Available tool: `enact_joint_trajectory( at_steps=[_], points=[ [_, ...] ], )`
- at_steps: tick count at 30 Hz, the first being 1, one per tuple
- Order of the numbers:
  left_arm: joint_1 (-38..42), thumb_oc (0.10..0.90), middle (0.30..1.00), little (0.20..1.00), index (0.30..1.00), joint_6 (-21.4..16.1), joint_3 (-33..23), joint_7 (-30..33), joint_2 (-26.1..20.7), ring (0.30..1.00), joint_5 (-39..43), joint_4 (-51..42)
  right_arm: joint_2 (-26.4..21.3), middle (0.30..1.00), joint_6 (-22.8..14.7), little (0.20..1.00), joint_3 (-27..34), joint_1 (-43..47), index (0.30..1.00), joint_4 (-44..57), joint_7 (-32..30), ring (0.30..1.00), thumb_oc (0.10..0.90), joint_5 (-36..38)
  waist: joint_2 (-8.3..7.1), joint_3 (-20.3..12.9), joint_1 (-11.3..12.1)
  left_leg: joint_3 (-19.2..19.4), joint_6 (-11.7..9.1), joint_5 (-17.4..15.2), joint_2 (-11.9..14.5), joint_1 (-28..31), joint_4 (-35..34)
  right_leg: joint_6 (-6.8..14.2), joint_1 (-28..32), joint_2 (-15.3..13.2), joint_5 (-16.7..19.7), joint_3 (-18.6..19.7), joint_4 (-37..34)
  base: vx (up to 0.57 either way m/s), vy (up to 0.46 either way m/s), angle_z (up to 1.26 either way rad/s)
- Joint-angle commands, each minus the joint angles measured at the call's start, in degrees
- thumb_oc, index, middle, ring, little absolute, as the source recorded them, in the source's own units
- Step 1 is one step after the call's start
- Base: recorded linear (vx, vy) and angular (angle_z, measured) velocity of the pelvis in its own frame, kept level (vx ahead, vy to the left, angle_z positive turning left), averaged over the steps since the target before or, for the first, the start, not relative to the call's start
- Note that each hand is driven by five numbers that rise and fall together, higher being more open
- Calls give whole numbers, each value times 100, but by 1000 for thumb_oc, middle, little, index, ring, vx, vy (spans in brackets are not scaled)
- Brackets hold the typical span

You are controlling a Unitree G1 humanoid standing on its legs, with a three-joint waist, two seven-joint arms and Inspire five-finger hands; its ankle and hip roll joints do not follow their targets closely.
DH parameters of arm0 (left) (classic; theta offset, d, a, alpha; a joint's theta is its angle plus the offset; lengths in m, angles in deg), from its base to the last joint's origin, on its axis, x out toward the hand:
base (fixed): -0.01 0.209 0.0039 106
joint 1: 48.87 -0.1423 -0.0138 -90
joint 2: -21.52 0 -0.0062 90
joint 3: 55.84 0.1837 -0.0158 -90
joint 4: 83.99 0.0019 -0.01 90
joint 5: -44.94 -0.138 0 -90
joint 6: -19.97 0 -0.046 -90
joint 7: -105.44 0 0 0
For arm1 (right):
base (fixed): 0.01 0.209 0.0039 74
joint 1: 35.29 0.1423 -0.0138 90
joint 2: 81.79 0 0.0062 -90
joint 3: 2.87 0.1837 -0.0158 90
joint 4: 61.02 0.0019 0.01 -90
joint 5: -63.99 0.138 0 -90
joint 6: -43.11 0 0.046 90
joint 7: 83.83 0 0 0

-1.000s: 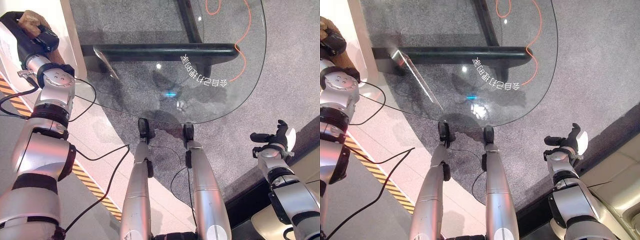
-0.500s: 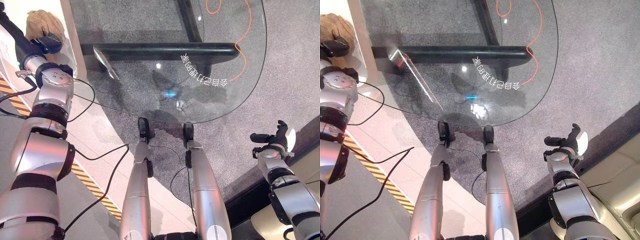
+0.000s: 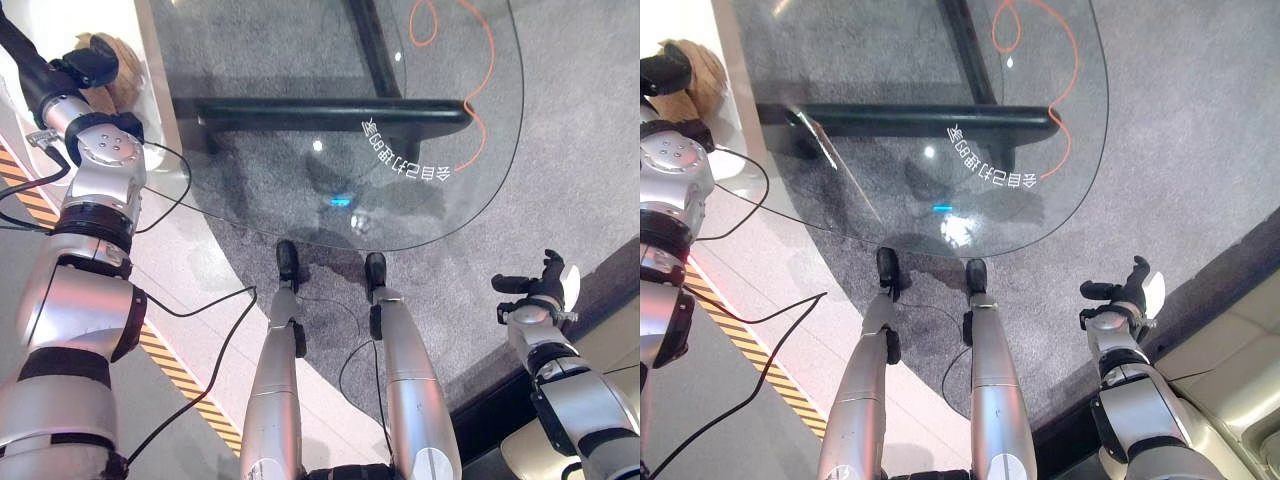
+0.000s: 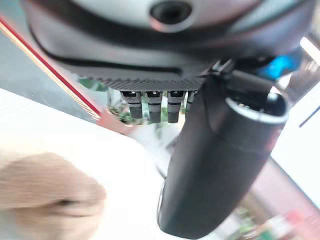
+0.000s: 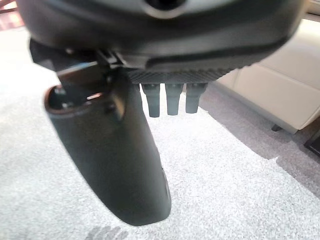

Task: Wipe the table with a cloth and put it in the basket.

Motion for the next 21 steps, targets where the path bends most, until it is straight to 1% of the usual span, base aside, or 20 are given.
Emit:
enact_joint_trajectory(
  at_steps=[1,2,4,5,6,8,11,13,14,15,18,20,21],
  points=[
    [213,800,900,900,900,-835,-493,-36,-701,900,424,-255,-312,900,-85,900,244,-378,900,-128,-97,900,800,-139,68,-152,127,-112,20,-1022,-47,641,330,413,815,-151,912,99,-1708,-40,-72,-9],
    [133,800,900,900,900,-960,-569,-117,-717,900,527,-293,-295,900,-89,900,282,-402,900,-157,-101,900,800,-135,79,-152,141,-102,9,-993,-38,806,220,431,975,-171,924,93,-1779,-57,-64,-10],
    [-43,800,900,900,900,-1044,-719,-281,-790,900,630,-380,-298,900,-46,900,387,-477,900,-203,-59,900,800,-147,100,-154,169,-111,-21,-938,-20,1167,-19,459,1340,-219,942,92,-1947,-24,-46,-10],
    [-187,800,900,900,900,-1118,-800,-367,-845,900,682,-414,-313,900,-57,900,437,-572,900,-250,4,900,800,-172,125,-229,187,-100,-40,-892,-5,1386,-204,473,1555,-246,946,86,-2069,4,-21,-7],
    [-257,800,900,900,900,-1129,-840,-405,-863,900,717,-431,-317,900,-52,900,467,-618,900,-266,28,900,800,-194,137,-283,196,-93,-48,-871,1,1483,-291,479,1649,-258,949,85,-2128,17,-28,-5],
    [-478,800,900,900,900,-1149,-957,-540,-938,900,810,-516,-304,900,-44,900,574,-808,900,-296,85,900,800,-229,172,-478,237,-65,-68,-826,10,1760,-536,507,1939,-307,949,55,-2304,37,-38,-2],
    [-970,800,900,900,900,-1220,-1246,-987,-1078,900,895,-569,-264,900,-48,900,768,-1214,900,-356,258,900,800,-178,182,-882,340,-22,-93,-755,12,2222,-942,553,2465,-394,964,-38,-2652,50,-58,8],
    [-1295,800,900,900,900,-1209,-1430,-1277,-1113,900,991,-559,-245,900,-46,900,867,-1425,900,-392,362,900,800,-179,179,-1071,386,-15,-110,-740,21,2441,-1088,564,2737,-421,974,-91,-2833,72,-63,5],
    [-1748,800,900,900,900,-1174,-1678,-1588,-1102,900,1097,-579,-210,900,-40,900,959,-1685,900,-409,469,900,800,-185,168,-1282,436,-22,-119,-775,22,2631,-1152,576,3035,-438,1002,-157,-3046,99,-68,4],
    [-2100,800,900,900,900,-1161,-1874,-1780,-1045,900,1138,-589,-174,900,-25,900,1021,-1851,900,-412,523,900,800,-247,161,-1405,462,-23,-121,-811,16,2736,-1152,588,3209,-452,1018,-190,-3155,99,-49,14],
    [-2799,800,900,900,900,-1120,-2224,-2064,-878,900,1064,-646,-142,900,-9,900,1070,-2137,900,-376,590,900,800,-405,160,-1602,484,-34,-118,-860,13,2904,-1152,603,3496,-475,1053,-244,-3332,58,-21,16],
    [-3342,800,900,900,900,-1005,-2482,-2305,-715,900,1058,-699,-91,900,19,900,1118,-2329,900,-353,635,900,800,-464,137,-1760,537,-44,-114,-868,15,3014,-1152,611,3669,-495,1079,-283,-3418,89,-36,17],
    [-4110,800,900,900,900,-988,-2865,-2544,-414,900,957,-751,40,900,83,900,1214,-2618,900,-317,643,900,800,-612,114,-1988,597,-80,-104,-896,12,3164,-1152,630,3881,-513,1094,-335,-3497,140,-46,25]
  ],
)
